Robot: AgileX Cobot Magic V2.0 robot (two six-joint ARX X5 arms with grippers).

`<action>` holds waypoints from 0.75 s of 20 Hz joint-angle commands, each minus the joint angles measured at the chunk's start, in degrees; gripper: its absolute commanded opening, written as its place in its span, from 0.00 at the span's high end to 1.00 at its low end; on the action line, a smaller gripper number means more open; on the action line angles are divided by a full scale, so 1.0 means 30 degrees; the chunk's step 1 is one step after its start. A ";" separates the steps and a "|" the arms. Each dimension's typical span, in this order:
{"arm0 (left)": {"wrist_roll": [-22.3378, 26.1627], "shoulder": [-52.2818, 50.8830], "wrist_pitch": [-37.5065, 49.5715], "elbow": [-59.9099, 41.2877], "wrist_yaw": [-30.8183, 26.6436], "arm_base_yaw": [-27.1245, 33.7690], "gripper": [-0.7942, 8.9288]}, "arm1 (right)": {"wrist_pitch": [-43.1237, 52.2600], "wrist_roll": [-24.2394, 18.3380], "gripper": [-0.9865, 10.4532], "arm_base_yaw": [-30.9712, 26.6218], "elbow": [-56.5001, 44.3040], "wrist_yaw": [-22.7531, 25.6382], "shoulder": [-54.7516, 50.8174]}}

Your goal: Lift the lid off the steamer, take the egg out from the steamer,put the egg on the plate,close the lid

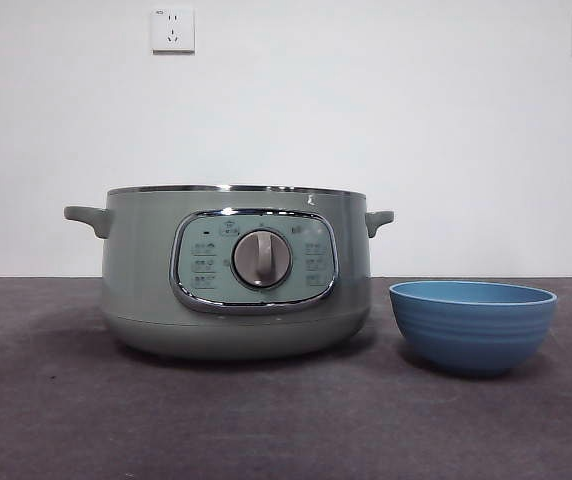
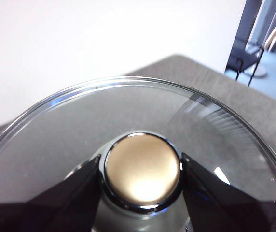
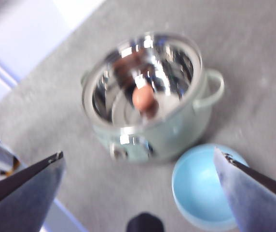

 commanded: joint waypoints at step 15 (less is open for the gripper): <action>-0.0554 -0.6659 -0.5377 0.0328 -0.1814 0.0058 0.93 | 0.5479 0.2637 0.44 0.8684 0.3825 0.6543 1.0236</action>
